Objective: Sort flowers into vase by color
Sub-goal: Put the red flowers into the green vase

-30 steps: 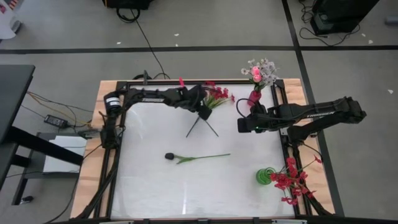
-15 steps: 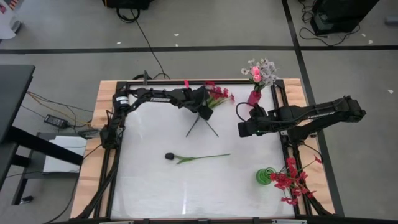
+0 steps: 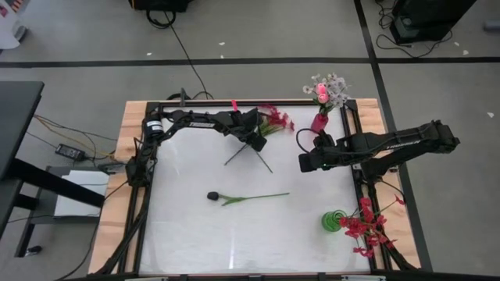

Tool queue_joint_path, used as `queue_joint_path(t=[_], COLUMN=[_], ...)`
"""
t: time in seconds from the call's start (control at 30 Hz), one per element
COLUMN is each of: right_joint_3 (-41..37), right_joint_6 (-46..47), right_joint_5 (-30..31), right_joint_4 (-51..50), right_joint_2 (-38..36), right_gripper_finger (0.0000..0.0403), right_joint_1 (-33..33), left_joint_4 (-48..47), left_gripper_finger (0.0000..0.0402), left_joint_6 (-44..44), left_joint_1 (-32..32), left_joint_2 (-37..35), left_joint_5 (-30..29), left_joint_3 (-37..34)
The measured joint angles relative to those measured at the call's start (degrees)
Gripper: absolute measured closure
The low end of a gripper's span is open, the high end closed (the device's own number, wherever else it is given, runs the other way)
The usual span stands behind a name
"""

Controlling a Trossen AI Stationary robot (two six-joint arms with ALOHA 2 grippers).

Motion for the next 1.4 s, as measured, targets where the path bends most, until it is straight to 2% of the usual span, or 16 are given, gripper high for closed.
queue_joint_path(t=[0.37,0.83,1.17,1.4], right_joint_3=[0.0,0.0,0.0,0.0], right_joint_6=[0.9,5.6,5.0,3.4], right_joint_5=[0.3,11.0,13.8,15.1], right_joint_4=[0.6,2.5,6.5,7.2], right_joint_2=[0.0,0.0,0.0,0.0], right_gripper_finger=[0.0225,0.0224,0.0224,0.0224], right_joint_1=[2.8,5.8,6.4,6.1], left_joint_4=[-0.9,-3.8,-6.3,-14.0], left_gripper_finger=[0.0390,0.0390,0.0390,0.0390], left_joint_6=[-0.4,3.0,4.6,6.9], left_joint_1=[-1.0,1.7,3.1,2.9], left_joint_2=[-8.9,-21.3,-22.8,-26.5], left_joint_5=[0.8,0.4,1.3,1.3], left_joint_3=[0.0,0.0,0.0,0.0])
